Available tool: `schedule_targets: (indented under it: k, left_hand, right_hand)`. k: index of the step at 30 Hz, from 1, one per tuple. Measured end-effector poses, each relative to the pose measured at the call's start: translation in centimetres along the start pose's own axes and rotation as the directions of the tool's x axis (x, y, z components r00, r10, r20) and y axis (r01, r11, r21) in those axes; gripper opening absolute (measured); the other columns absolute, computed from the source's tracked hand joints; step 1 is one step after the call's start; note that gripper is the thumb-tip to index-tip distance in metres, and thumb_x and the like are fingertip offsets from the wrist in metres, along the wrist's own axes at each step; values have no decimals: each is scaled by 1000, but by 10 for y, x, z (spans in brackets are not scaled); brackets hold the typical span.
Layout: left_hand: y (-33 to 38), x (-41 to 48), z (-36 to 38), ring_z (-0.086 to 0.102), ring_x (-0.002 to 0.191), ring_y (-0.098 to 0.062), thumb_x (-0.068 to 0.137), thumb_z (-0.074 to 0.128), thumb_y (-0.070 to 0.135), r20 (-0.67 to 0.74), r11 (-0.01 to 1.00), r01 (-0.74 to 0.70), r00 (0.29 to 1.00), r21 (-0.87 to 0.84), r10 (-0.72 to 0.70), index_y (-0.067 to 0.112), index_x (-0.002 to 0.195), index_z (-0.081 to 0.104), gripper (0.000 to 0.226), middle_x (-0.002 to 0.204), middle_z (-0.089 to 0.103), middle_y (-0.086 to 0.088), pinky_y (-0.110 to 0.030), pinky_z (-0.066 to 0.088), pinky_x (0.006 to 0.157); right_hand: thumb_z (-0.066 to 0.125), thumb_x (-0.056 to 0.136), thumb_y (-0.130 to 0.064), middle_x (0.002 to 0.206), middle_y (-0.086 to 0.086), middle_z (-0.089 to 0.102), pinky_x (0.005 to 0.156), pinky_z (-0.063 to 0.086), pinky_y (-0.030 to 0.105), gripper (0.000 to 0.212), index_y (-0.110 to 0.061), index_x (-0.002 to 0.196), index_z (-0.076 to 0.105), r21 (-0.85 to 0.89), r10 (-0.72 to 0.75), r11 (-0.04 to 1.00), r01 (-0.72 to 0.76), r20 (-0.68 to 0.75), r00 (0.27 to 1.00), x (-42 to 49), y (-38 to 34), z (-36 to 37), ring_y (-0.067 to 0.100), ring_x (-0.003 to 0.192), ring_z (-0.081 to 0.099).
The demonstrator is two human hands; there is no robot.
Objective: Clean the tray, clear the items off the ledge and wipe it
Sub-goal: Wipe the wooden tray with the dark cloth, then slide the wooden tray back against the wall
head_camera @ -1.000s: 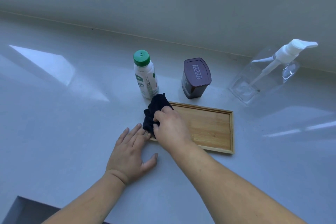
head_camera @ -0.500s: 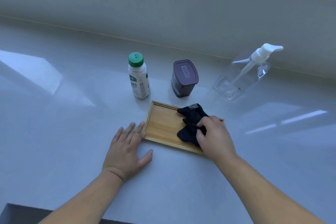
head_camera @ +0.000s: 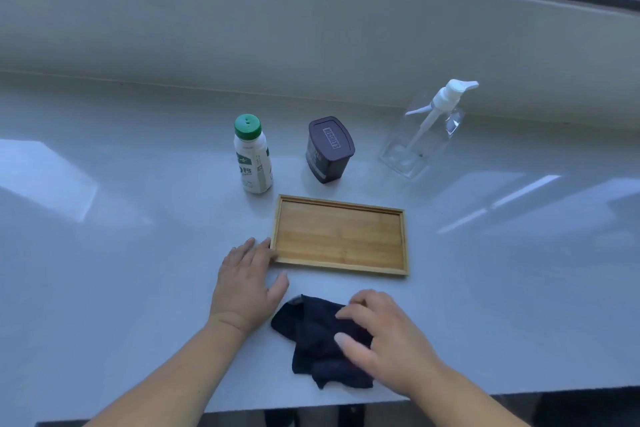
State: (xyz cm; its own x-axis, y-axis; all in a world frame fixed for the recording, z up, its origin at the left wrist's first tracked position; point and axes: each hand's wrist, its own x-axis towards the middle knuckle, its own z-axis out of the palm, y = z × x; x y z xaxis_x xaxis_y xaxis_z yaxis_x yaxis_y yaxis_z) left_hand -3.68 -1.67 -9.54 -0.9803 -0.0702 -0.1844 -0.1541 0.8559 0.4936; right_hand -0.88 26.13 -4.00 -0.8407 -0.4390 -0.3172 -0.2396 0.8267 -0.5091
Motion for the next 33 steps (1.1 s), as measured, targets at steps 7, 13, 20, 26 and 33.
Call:
schedule_targets:
  k: [7,13,20,26,33]
  left_hand:
    - [35,23,-33,59,88,-9,88,55,38,192,853,336,941,-399,-280,37,120,52,32,101,59,10,-38,51,70]
    - [50,37,-51,65,88,-18,74,56,46,330,736,475,877,-482,-350,35,100,58,29,106,67,9,-37,53,73]
    - [105,38,-49,64,84,-19,75,59,43,391,758,435,884,-486,-257,36,100,60,26,114,65,10,-34,45,67]
    - [177,48,-30,63,78,-20,67,55,47,426,790,405,882,-461,-203,35,98,59,35,105,67,8,-34,45,65]
    - [273,75,18,57,72,-19,66,57,46,449,790,415,871,-452,-201,37,94,61,29,102,72,-3,-34,40,63]
  right_hand:
    - [39,103,-56,156,-2,43,114,34,40,56,-29,152,38,753,719,424,-502,57,693,56,33,-60,22,140,41]
    - [40,99,-59,145,-2,50,118,34,50,57,-26,145,48,851,733,301,-430,82,675,60,38,-74,21,133,47]
    - [36,103,-59,141,-3,50,118,33,51,54,-25,143,50,867,751,329,-374,0,660,31,72,-106,19,131,45]
    - [36,102,-61,146,-1,51,119,32,50,57,-24,143,53,885,777,316,-342,-34,629,4,126,-141,21,136,46]
    - [35,103,-62,148,-1,53,120,30,50,59,-23,145,52,906,759,323,-274,-75,646,-13,218,-197,21,139,46]
